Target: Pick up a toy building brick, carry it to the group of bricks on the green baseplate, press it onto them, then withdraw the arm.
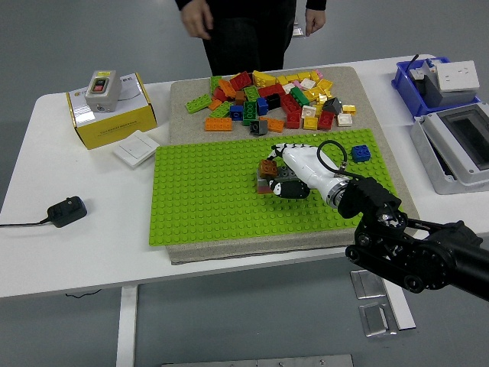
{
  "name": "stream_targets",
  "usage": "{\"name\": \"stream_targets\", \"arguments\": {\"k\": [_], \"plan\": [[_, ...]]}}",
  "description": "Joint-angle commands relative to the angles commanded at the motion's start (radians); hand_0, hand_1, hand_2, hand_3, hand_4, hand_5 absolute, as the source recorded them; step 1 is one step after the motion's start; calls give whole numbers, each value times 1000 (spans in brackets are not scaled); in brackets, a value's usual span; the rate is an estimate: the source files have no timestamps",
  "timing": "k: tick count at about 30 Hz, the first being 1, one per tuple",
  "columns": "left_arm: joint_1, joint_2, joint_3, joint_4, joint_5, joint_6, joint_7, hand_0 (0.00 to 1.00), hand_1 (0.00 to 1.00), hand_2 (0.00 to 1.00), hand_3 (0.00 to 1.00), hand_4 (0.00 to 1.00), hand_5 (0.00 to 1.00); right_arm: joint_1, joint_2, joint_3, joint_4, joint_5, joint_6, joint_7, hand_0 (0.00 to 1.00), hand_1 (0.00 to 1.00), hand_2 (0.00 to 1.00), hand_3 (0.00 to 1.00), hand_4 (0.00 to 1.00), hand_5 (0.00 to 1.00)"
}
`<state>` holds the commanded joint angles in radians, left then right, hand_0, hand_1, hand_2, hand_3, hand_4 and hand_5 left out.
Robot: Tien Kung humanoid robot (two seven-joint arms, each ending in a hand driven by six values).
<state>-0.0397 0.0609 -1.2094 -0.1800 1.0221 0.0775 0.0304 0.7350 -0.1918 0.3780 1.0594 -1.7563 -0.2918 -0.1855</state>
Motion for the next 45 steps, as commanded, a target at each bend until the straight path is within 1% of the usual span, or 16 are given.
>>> {"name": "stream_targets", "arguments": {"k": [14, 15, 20, 21, 45], "plan": [[-3, 1, 0, 0, 1, 0, 0, 663, 660, 572, 604, 199, 673, 4, 3, -1, 0, 1, -3, 2, 863, 887, 918, 538, 520, 364], [-3, 1, 0, 0, 1, 0, 0, 663, 660, 572, 604, 199, 673, 4, 3, -1, -1, 1, -3, 2, 864, 888, 920, 560, 521, 362], [-4, 1, 0, 0, 1, 0, 1, 663, 660, 572, 604, 199, 673, 5, 3, -2, -3, 1, -3, 1, 864, 888, 920, 560, 521, 362], [-4, 1, 0, 0, 2, 0, 1, 663, 660, 572, 603, 199, 673, 5, 3, -2, -3, 1, -3, 1, 864, 889, 921, 640, 521, 361], [-6, 1, 0, 0, 4, 0, 1, 663, 661, 573, 603, 198, 676, 8, 6, -9, -10, 8, -4, 1, 865, 890, 930, 669, 523, 362]]}}
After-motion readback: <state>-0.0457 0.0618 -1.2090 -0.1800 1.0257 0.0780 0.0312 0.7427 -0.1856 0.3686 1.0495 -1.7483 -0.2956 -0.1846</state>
